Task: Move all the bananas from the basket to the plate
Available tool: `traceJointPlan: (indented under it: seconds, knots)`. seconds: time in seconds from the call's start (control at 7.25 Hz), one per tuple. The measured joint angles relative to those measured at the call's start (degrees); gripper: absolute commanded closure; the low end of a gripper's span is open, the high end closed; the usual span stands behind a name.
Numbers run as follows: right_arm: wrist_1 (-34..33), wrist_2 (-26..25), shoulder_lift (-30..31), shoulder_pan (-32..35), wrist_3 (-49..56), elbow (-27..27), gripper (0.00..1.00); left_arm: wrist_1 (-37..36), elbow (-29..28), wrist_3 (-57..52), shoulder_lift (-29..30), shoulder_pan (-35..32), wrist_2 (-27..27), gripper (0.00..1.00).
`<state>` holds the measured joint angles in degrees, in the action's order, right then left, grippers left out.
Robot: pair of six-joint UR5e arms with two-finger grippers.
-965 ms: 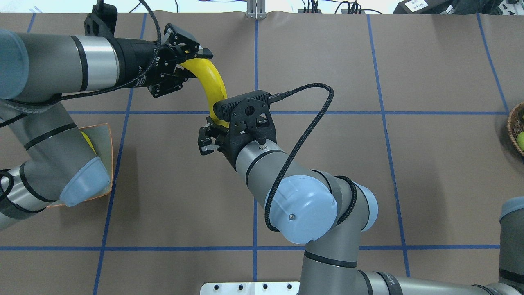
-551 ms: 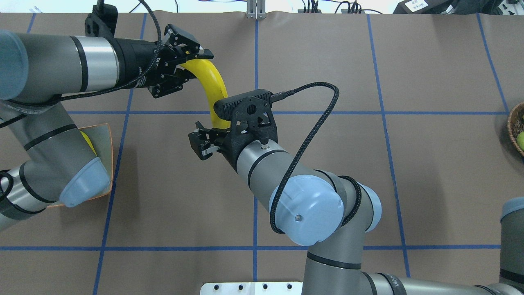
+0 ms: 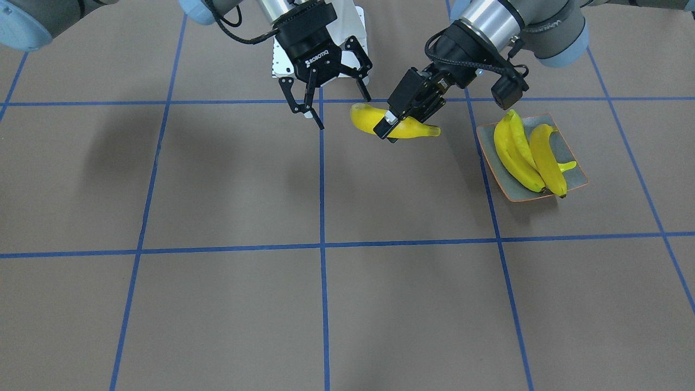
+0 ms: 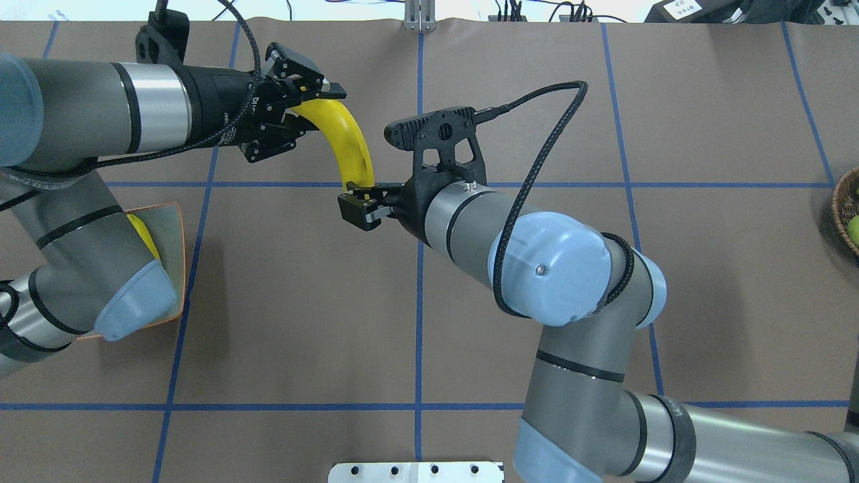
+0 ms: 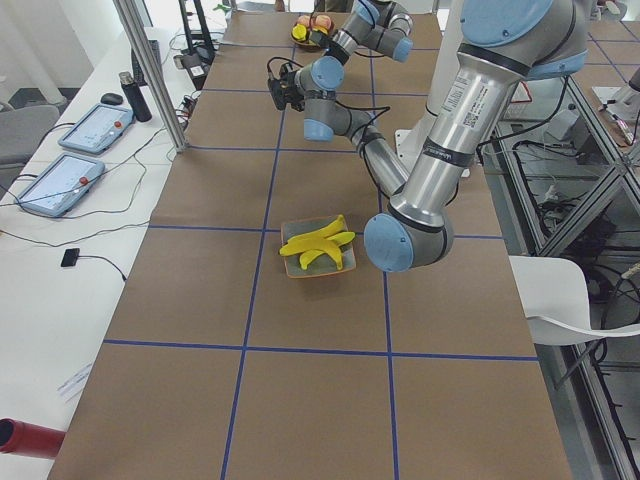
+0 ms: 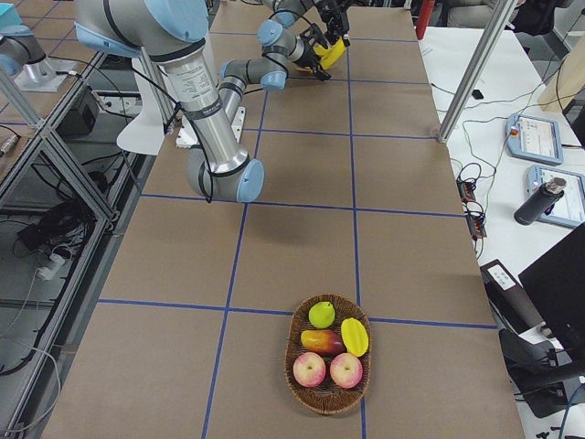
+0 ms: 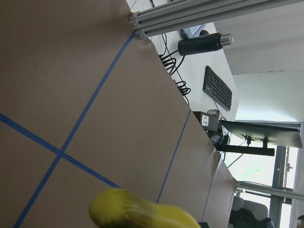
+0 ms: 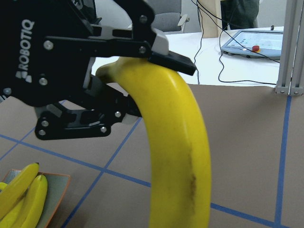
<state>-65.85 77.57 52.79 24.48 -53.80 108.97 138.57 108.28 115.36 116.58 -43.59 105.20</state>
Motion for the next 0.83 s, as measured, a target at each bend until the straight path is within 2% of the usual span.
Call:
traceJointPlan:
  seconds: [0.28, 0.55, 0.83]
  knots:
    - [-1.9, 13.2, 2.8, 9.6, 0.5, -0.2, 0.0, 0.2, 0.2, -1.3, -1.3, -0.1, 0.1, 1.0]
    - [-3.4, 28.9, 6.8, 21.2, 5.6, -1.4, 0.0, 0.2, 1.9, -4.6, -5.1, -0.3, 1.0, 1.0]
    - [-7.0, 36.3, 10.5, 29.1, 16.0, -2.2, 0.0, 0.2, 6.0, -9.4, -12.1, -0.6, 5.2, 1.0]
